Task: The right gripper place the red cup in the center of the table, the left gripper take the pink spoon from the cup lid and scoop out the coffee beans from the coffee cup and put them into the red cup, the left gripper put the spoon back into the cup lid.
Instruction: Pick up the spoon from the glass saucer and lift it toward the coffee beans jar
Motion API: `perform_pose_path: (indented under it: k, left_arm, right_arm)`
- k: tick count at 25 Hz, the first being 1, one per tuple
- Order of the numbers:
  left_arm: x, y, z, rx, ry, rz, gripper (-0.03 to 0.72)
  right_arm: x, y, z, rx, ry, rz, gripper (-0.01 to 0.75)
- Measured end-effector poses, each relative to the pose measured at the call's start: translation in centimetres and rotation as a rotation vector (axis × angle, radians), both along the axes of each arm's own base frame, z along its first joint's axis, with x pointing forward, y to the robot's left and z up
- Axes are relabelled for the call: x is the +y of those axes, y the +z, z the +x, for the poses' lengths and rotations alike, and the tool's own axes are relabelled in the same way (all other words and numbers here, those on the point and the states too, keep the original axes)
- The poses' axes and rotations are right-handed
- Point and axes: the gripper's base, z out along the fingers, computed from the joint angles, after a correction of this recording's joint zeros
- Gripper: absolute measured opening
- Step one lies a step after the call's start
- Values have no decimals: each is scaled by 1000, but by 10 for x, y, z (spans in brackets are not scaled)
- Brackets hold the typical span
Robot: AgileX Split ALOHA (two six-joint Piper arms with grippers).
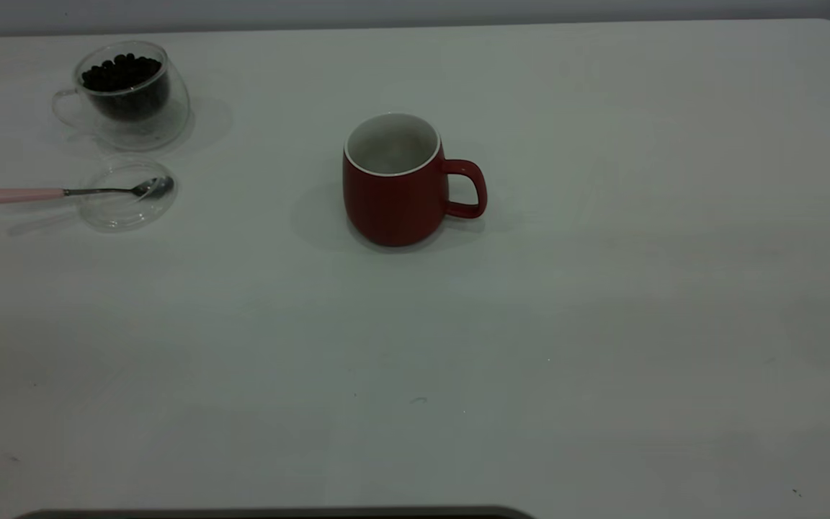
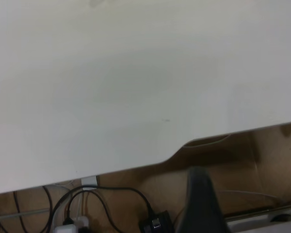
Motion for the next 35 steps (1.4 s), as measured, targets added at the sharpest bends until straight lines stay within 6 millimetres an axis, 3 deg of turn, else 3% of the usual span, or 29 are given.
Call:
perform_pose_path:
  k: [12, 20, 35]
  left_arm:
    - [0, 0, 0, 0, 0, 0, 575]
    - [0, 0, 0, 0, 0, 0, 575]
    - [0, 0, 0, 0, 1, -1, 575]
  right_arm:
    - [-1, 2, -6, -86, -76, -12, 592]
    - [-1, -21, 9, -61, -79, -1, 592]
    - [-1, -25, 4, -83, -81, -6, 591]
